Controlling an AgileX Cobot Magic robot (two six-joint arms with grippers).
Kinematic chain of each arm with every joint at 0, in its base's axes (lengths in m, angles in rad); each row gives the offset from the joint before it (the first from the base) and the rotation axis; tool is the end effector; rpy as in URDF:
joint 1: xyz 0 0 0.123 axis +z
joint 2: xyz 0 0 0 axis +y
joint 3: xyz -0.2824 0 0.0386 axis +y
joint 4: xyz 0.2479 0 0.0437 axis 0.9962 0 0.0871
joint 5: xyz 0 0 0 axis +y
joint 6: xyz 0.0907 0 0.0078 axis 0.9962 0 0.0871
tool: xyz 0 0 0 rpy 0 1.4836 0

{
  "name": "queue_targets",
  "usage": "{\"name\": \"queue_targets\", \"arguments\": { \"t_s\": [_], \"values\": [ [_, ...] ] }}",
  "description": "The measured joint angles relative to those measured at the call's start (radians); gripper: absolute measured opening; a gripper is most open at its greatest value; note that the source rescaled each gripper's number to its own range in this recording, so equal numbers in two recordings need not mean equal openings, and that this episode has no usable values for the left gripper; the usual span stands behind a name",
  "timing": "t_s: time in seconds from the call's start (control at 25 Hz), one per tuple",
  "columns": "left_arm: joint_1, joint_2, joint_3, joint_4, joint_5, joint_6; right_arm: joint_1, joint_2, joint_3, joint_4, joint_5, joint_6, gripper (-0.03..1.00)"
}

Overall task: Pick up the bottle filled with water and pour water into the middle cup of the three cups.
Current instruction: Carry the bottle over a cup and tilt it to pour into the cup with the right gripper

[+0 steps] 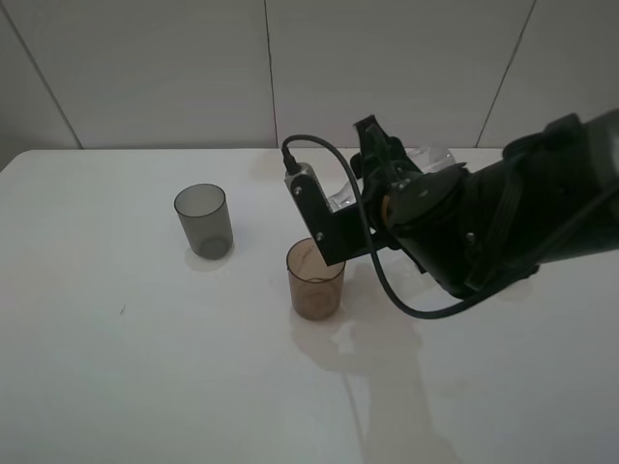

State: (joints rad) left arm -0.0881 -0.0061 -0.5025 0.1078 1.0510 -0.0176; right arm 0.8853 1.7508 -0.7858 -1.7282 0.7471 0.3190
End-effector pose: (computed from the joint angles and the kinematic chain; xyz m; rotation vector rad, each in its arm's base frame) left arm -0.0052 0.0090 0.2790 0.0664 2.0208 0.0617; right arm 0.2472 0.2056 0.1699 -1.9685 1.2494 -1.1408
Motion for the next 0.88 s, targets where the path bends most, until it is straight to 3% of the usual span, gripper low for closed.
{"name": "queue_targets", "arguments": {
  "t_s": [0.36,0.88],
  "values": [
    [0.0,0.0,0.0,0.0,0.0,0.0,0.0,0.0,-0.002,0.0,0.024,-0.122,0.0],
    [0.0,0.0,0.0,0.0,0.0,0.0,0.005,0.0,-0.002,0.0,0.029,-0.144,0.0]
  ]
}}
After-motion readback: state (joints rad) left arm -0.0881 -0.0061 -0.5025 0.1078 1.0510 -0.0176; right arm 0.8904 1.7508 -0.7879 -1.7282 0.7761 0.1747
